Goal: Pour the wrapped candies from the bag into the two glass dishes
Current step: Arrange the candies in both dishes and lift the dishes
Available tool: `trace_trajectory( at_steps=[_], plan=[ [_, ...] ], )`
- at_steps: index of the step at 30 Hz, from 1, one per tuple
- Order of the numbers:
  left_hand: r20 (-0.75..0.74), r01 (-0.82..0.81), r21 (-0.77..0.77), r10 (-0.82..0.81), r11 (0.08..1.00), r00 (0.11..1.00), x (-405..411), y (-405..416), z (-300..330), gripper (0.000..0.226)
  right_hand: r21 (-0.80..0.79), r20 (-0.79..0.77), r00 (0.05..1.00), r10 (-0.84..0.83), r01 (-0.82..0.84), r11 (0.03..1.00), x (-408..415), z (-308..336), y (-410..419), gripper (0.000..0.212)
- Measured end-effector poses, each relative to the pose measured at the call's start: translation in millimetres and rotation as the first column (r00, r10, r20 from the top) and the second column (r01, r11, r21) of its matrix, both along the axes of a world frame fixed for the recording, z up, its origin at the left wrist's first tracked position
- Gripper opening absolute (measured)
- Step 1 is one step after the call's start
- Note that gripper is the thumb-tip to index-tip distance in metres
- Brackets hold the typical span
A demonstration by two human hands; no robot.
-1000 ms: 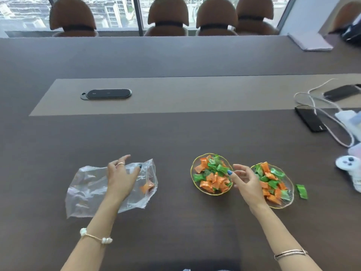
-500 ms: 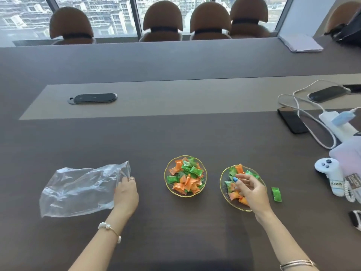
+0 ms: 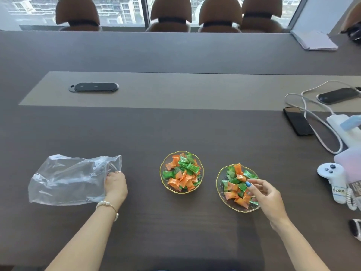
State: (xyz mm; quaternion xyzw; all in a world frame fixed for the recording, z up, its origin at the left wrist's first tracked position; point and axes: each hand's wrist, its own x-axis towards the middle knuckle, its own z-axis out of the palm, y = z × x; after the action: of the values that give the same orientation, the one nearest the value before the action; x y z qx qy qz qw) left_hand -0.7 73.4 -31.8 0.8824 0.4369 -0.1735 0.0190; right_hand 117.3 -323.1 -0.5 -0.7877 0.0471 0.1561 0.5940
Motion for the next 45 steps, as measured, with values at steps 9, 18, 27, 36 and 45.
trace_trajectory(
  at_steps=[9, 18, 27, 36, 45],
  plan=[
    [0.201, 0.034, -0.022, -0.029, 0.999, 0.979, 1, 0, 4, 0.024, 0.025, -0.004, 1.000, 0.027, -0.026, 0.999, 7, 3, 2, 0.010],
    [0.589, 0.134, -0.090, -0.056, 0.987, 0.807, 27, -60, 49, 0.027, 0.051, -0.009, 0.999, 0.031, -0.031, 0.998, 3, -1, 2, 0.008],
    [0.726, 0.333, -0.332, 0.014, 0.882, 0.687, 68, -129, 52, 0.027, 0.039, 0.015, 1.000, 0.011, -0.012, 0.999, 6, 6, -11, 0.009],
    [0.652, 0.300, -0.393, 0.033, 0.869, 0.757, 74, -143, 30, 0.033, 0.033, -0.001, 1.000, -0.003, 0.003, 0.999, 8, -1, -22, 0.010],
    [0.463, 0.272, -0.425, -0.051, 0.863, 0.885, 71, -138, 16, 0.070, 0.016, -0.002, 1.000, 0.018, -0.018, 1.000, 13, -3, -18, 0.011]
  ],
)
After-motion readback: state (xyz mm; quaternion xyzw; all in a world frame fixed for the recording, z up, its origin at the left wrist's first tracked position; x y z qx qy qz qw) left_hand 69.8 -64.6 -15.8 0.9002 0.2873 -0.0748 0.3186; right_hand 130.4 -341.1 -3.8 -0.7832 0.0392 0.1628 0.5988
